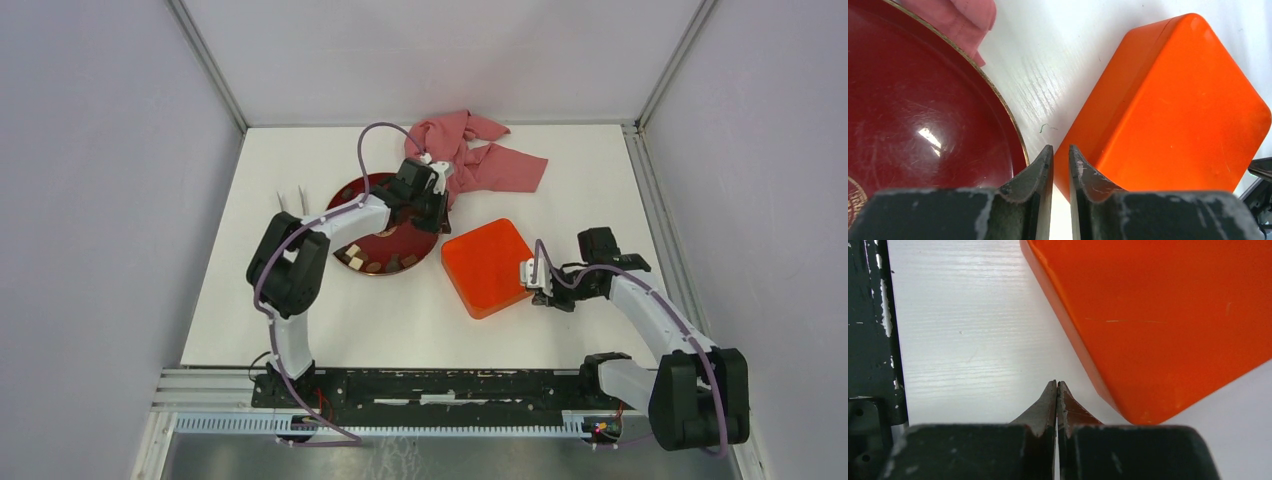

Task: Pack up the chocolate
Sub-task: Close the box lid on the packing box, then reset both arms

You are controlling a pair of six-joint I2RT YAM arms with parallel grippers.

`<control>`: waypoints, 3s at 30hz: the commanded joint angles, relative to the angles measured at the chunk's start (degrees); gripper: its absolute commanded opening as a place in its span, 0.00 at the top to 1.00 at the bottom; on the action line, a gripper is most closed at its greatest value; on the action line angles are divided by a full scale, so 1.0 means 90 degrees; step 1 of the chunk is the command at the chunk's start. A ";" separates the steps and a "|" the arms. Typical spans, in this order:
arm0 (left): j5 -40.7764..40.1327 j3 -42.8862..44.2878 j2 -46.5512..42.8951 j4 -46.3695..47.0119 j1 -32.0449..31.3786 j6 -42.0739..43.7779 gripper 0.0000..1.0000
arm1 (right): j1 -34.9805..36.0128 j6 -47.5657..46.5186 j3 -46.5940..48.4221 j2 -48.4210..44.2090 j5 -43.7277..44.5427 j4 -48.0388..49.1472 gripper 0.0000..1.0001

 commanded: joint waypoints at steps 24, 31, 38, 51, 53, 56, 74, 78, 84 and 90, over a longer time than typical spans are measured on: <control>0.0542 -0.1812 -0.1225 0.1322 -0.1492 -0.0917 0.78 | -0.0095 0.3869 0.2487 0.2051 0.1459 0.2952 0.98; -0.0789 -0.2639 -0.2866 0.1405 -0.1500 -0.1012 0.80 | -0.0799 0.2482 0.3302 0.1127 -0.0620 0.0951 0.89; -0.1597 -0.2890 -0.4433 0.1035 -0.1140 -0.0715 0.79 | 0.0269 0.3507 0.2484 0.0727 -0.1044 0.1825 0.87; -0.1870 -0.4074 -0.5777 0.1212 -0.0954 -0.1207 0.78 | 0.2126 0.3371 0.2465 0.2887 0.1877 0.1022 0.87; -0.1906 -0.4064 -0.5974 0.1116 -0.0961 -0.1231 0.76 | 0.2125 0.3333 0.2550 0.3169 0.1955 0.0842 0.87; -0.1902 -0.3928 -0.6268 0.0962 -0.0953 -0.1246 0.69 | 0.2120 0.3318 0.2825 0.2903 0.1968 0.0846 0.86; -0.1896 0.0354 -0.6182 -0.1141 -0.0961 -0.0699 0.00 | 0.0039 0.6622 0.4923 0.0189 0.1877 0.2647 0.02; -0.1948 0.0876 -0.6135 -0.1146 -0.0954 -0.0749 0.00 | 0.0040 0.6452 0.5373 0.0003 0.1753 0.2193 0.02; -0.2055 0.1333 -0.6118 -0.1406 -0.0954 -0.0653 0.00 | 0.0031 0.8067 0.5908 -0.0121 0.2329 0.2398 0.02; -0.2202 0.1359 -0.6204 -0.1769 -0.0956 -0.0632 0.00 | 0.0035 0.8148 0.5925 -0.0171 0.2289 0.2542 0.02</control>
